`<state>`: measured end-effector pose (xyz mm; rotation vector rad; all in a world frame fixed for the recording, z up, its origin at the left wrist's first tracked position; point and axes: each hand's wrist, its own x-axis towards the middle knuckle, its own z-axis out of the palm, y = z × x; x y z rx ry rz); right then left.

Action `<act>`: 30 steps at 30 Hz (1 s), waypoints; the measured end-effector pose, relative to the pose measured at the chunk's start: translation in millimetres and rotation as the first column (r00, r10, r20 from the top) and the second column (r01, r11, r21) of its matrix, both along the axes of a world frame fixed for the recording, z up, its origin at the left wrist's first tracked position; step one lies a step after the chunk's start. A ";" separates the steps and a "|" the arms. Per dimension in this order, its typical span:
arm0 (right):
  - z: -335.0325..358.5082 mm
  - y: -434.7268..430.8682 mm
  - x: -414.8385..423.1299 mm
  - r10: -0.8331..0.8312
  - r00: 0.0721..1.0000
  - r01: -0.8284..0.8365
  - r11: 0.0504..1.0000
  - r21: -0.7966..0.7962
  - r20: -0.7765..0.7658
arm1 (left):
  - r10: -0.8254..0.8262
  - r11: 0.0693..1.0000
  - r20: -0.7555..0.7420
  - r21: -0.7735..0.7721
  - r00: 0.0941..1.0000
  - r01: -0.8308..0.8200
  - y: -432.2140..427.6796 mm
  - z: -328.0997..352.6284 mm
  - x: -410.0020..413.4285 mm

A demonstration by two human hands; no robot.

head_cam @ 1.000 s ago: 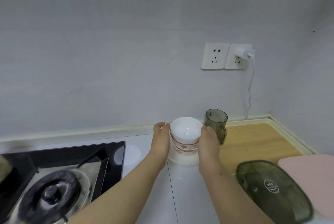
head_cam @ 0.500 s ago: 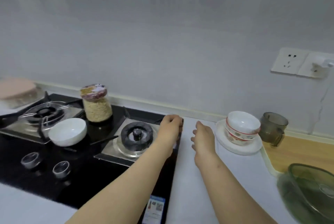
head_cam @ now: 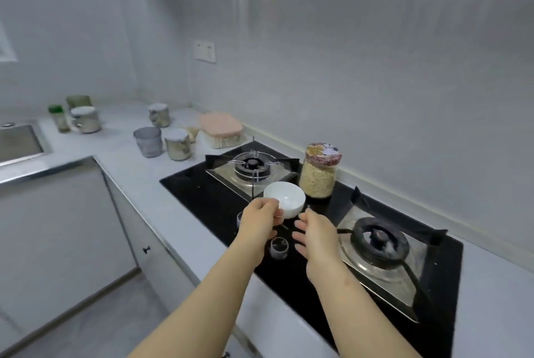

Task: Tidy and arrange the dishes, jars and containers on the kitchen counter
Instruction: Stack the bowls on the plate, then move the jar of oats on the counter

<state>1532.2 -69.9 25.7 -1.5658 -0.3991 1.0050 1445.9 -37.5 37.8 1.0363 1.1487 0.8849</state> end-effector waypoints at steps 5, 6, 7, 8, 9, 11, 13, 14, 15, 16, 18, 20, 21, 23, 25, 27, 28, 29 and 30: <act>8.8 60.1 -105.3 0.165 0.986 -0.165 0.986 -0.006 0.000 | 0.168 0.985 -0.022 0.033 0.986 -0.167 50.9 4.0 -110.6; 8.5 73.9 -131.4 0.195 0.981 -0.195 0.981 -0.002 0.002 | 0.207 0.978 -0.019 0.040 0.978 -0.206 61.8 3.7 -137.8; 7.9 80.6 -144.6 0.211 0.977 -0.211 0.977 0.006 0.006 | 0.226 0.974 -0.027 0.032 0.974 -0.225 67.4 4.0 -151.9; 7.9 88.8 -163.8 0.245 0.970 -0.245 0.969 0.012 0.003 | 0.256 0.967 -0.032 0.026 0.966 -0.255 73.9 3.6 -171.4; 6.6 100.4 -190.1 0.290 0.957 -0.290 0.957 0.013 0.002 | 0.297 0.955 -0.030 0.029 0.954 -0.296 82.0 2.5 -197.9; 3.9 116.7 -233.0 0.358 0.934 -0.358 0.934 -0.005 -0.009 | 0.352 0.936 -0.025 0.025 0.936 -0.351 93.3 0.2 -241.0; 0.9 128.9 -269.7 0.416 0.909 -0.416 0.909 0.001 -0.035 | 0.407 0.913 -0.029 0.013 0.913 -0.407 101.2 -2.6 -278.7; -0.9 134.9 -287.7 0.442 0.896 -0.443 0.897 0.001 -0.042 | 0.439 0.898 -0.024 0.013 0.898 -0.439 104.4 -3.8 -297.0; -3.2 141.8 -306.9 0.471 0.881 -0.471 0.882 -0.009 -0.043 | 0.474 0.881 -0.021 0.011 0.880 -0.474 109.3 -6.9 -317.0; -5.3 148.4 -322.7 0.494 0.868 -0.495 0.869 -0.019 -0.044 | 0.502 0.865 -0.020 0.006 0.864 -0.502 112.4 -9.1 -333.9; -9.7 159.6 -351.6 0.539 0.841 -0.540 0.841 -0.033 -0.050 | 0.551 0.834 -0.024 -0.008 0.834 -0.552 117.6 -13.6 -364.3; -13.8 172.7 -378.6 0.582 0.812 -0.583 0.810 -0.056 -0.039 | 0.603 0.797 -0.031 -0.033 0.797 -0.604 123.8 -19.8 -392.5; -17.0 179.9 -392.1 0.609 0.792 -0.610 0.790 -0.065 -0.039 | 0.630 0.775 -0.035 -0.045 0.776 -0.630 127.1 -23.3 -405.6; -24.6 194.8 -418.0 0.644 0.763 -0.646 0.759 -0.077 -0.057 | 0.668 0.740 -0.044 -0.067 0.743 -0.670 133.9 -30.6 -430.0; -31.2 210.7 -442.0 0.681 0.729 -0.685 0.724 -0.087 -0.073 | 0.701 0.706 -0.063 -0.081 0.711 -0.703 142.5 -37.0 -452.0; -37.2 229.8 -464.4 0.720 0.690 -0.724 0.682 -0.107 -0.080 | 0.741 0.664 -0.072 -0.075 0.668 -0.744 157.7 -42.2 -474.3; -39.3 240.2 -475.1 0.735 0.673 -0.739 0.664 -0.117 -0.080 | 0.762 0.640 -0.074 -0.072 0.644 -0.765 167.6 -44.6 -485.8; -40.8 250.7 -484.9 0.751 0.656 -0.753 0.647 -0.120 -0.075 | 0.778 0.619 -0.079 -0.071 0.623 -0.782 177.4 -45.8 -496.0; -41.6 262.0 -493.5 0.767 0.638 -0.769 0.629 -0.119 -0.071 | 0.794 0.599 -0.079 -0.069 0.603 -0.798 188.2 -47.8 -505.7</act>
